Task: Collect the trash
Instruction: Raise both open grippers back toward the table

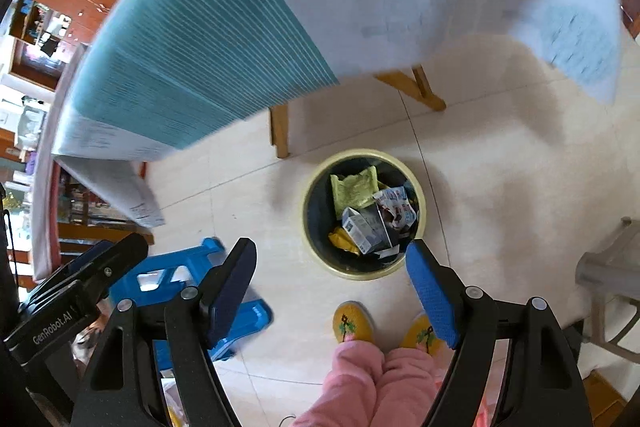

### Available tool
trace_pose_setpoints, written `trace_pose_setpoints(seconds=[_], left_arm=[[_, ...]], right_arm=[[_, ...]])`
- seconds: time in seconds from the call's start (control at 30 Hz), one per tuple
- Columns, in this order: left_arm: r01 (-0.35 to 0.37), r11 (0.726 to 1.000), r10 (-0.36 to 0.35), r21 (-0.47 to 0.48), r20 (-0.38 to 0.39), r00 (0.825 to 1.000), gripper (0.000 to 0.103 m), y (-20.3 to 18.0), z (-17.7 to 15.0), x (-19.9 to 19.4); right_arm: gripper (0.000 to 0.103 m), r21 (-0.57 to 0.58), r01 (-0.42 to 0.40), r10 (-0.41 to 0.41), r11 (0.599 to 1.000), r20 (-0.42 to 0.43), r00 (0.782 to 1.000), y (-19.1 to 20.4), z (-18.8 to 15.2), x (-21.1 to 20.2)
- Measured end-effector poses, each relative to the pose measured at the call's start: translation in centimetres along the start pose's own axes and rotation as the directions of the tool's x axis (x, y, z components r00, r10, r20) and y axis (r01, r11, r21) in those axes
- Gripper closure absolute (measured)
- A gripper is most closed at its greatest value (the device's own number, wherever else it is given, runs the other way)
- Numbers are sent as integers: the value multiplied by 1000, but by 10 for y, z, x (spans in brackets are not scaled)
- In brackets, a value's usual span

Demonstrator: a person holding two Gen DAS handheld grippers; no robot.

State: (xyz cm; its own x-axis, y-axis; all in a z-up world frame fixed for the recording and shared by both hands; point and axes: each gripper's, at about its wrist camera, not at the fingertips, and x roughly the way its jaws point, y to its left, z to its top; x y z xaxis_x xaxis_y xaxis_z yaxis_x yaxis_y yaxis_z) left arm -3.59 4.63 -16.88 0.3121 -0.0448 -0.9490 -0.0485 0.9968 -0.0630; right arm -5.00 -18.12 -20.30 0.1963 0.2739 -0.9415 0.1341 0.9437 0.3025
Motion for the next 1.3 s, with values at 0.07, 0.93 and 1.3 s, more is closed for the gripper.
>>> trace_pose_setpoints(seconds=[0.07, 0.93, 1.3], left_arm=[[-9, 1000, 9, 11, 19, 1000, 22, 1, 2, -26], [-108, 994, 107, -20, 405, 908, 21, -31, 102, -304], [-140, 990, 128, -13, 490, 862, 21, -36, 184, -338]], right_arm=[[25, -19, -7, 8, 1000, 11, 1000, 8, 1, -23], [24, -385, -71, 195, 920, 292, 936, 99, 107, -279], [24, -446, 13, 189, 895, 406, 894, 127, 213, -319]])
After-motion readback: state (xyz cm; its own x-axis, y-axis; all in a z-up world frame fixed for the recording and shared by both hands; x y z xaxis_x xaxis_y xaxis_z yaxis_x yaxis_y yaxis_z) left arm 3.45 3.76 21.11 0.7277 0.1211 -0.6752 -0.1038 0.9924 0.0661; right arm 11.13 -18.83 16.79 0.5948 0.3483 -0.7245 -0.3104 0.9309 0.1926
